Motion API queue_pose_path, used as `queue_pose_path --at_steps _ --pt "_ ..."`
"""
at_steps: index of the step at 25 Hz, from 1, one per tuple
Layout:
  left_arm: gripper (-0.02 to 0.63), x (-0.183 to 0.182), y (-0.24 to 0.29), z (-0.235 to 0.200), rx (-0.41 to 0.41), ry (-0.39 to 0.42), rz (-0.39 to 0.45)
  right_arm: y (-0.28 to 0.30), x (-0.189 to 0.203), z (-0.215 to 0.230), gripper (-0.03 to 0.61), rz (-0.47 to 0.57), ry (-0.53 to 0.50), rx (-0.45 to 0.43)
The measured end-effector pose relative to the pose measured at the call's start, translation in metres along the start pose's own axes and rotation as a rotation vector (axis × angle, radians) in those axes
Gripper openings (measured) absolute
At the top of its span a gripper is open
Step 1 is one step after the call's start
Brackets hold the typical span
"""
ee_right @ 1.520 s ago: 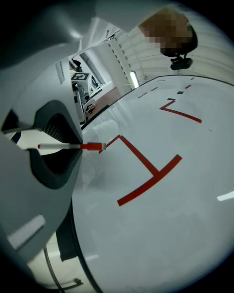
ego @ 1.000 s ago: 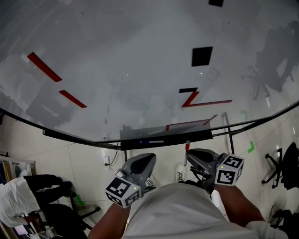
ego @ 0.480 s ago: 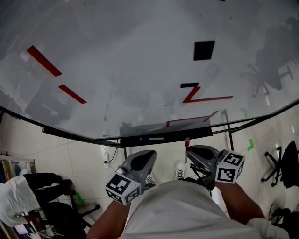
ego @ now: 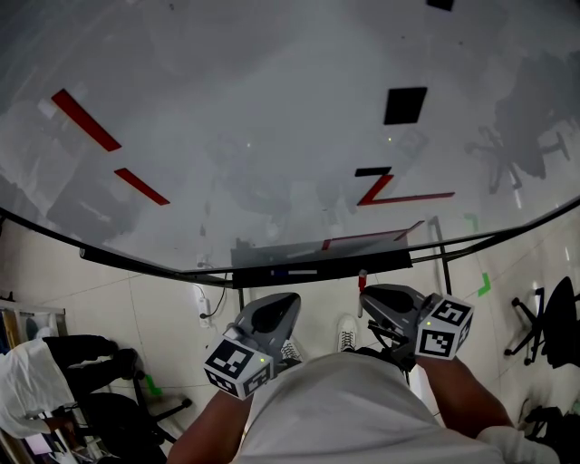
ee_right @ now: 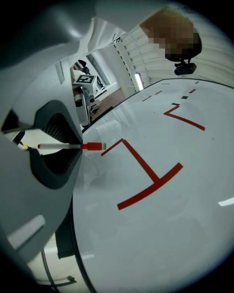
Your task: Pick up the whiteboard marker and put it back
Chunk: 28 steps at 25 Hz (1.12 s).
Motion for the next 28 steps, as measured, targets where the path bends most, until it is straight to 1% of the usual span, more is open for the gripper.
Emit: queue_pose_path --at_steps 4,11,14,19,21,28 --pt "0.017 0.000 0.001 -0.001 0.000 -0.001 -0.003 0.001 0.000 0.002 0.038 -0.013 -0.019 0.013" --pt "0.017 0.005 0.003 -0.001 -0.001 0.001 -0.019 0.005 0.000 0.004 0.038 -0.084 -0.127 0.053" --pt "0.017 0.004 0.003 -0.003 -0.004 0.001 -0.018 0.006 0.002 0.007 0.038 -0.142 -0.225 0.089" --pt "0.017 0.007 0.003 -0.003 -0.004 0.002 -0.025 0.007 0.008 0.013 0.037 -0.268 -0.414 0.163" --pt "0.017 0.008 0.003 -0.003 -0.004 0.002 -0.029 0.008 0.010 0.014 0.038 -0.305 -0.465 0.182" --pt "0.017 0.008 0.002 -0.003 0.001 0.000 -0.033 0.012 0.010 0.016 0.038 -0.325 -0.493 0.185"
Point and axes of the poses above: the fingertips, and each gripper's own axes: y forward along the fingers, z to its right, x out of its underside, the point moved 1 cm from there along -y, backward along the fingers, and after that the axes turned 13 degrees about -x, right-handed, at the moved point
